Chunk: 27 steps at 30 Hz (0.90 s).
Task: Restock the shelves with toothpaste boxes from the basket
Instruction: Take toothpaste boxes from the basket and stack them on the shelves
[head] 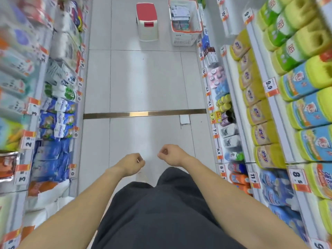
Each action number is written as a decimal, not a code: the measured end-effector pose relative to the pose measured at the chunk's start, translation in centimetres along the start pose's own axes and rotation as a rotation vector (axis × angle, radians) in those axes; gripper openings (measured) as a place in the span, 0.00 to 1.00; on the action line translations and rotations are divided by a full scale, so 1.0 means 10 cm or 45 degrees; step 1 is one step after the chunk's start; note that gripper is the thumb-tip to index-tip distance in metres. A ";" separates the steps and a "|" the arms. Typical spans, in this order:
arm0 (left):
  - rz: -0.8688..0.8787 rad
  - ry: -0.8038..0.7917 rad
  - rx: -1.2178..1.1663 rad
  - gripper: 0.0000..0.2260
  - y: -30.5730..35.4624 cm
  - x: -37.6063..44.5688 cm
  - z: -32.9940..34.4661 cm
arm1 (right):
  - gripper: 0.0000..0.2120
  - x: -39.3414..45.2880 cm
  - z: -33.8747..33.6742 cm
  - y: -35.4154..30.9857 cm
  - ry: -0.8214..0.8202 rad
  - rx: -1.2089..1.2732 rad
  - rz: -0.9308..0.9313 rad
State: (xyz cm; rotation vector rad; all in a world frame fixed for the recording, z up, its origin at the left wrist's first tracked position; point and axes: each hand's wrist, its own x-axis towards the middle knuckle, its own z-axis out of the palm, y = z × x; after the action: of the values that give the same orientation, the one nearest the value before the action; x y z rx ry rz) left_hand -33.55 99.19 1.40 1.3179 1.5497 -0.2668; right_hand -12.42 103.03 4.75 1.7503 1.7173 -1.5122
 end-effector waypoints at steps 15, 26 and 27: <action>-0.051 0.042 0.082 0.11 0.87 2.10 -2.86 | 0.11 2.31 -2.51 -1.19 -0.060 -0.041 -0.007; -0.020 0.068 -0.067 0.12 0.88 3.43 -5.14 | 0.12 4.14 -3.94 -2.66 -0.065 -0.086 0.022; -0.013 0.073 -0.066 0.12 0.86 3.53 -5.38 | 0.12 4.28 -4.08 -2.81 -0.069 -0.091 0.022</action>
State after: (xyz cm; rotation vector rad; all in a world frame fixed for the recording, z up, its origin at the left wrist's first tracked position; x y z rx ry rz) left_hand -50.88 161.77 0.66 1.2871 1.6019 -0.1953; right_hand -27.26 166.68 1.57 1.6690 1.7037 -1.4591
